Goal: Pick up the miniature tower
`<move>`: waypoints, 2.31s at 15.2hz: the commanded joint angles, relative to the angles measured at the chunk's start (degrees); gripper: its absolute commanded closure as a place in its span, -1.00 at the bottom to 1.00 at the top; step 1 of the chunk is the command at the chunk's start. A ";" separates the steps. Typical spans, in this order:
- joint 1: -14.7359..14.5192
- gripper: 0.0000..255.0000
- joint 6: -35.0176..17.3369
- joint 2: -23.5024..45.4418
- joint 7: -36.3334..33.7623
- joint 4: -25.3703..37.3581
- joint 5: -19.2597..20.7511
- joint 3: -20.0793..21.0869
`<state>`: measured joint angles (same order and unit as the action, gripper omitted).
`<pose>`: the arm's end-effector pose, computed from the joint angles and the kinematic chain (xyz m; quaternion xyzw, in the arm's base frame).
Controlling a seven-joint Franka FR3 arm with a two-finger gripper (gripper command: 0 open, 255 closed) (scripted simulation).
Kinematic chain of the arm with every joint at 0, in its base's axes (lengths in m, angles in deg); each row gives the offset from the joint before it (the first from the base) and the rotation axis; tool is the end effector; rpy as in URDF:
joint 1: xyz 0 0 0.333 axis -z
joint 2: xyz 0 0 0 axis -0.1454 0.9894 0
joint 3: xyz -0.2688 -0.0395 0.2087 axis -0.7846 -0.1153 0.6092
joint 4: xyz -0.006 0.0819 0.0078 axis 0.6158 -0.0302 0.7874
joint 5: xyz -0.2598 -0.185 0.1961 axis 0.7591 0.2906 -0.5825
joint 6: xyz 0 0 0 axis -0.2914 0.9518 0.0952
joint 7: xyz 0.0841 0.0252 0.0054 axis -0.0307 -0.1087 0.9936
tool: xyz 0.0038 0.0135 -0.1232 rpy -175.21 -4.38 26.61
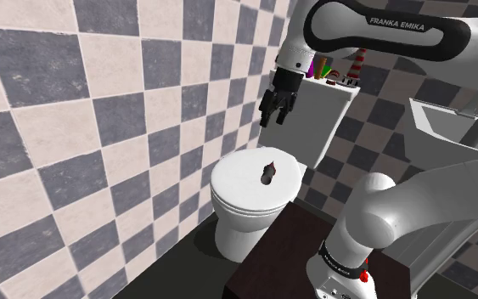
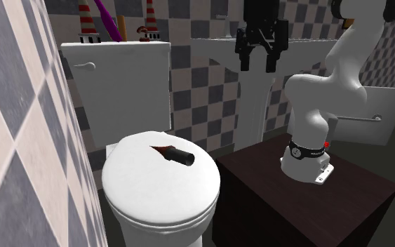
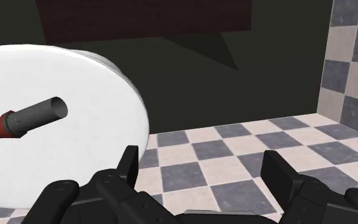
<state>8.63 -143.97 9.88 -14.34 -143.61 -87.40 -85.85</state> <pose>0.2885 -0.0094 0.5994 -0.9962 0.0600 -0.0208 0.0604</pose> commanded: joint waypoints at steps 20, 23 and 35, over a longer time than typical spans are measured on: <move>10.10 -1.00 -29.74 24.66 -5.73 -6.74 7.83 -5.65; 11.58 -1.00 -33.88 29.71 -6.81 -6.01 8.77 -6.84; 16.98 -1.00 -47.30 50.94 -10.40 1.12 9.91 -11.98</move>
<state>25.16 -189.94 58.60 -24.47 -143.36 -77.34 -97.44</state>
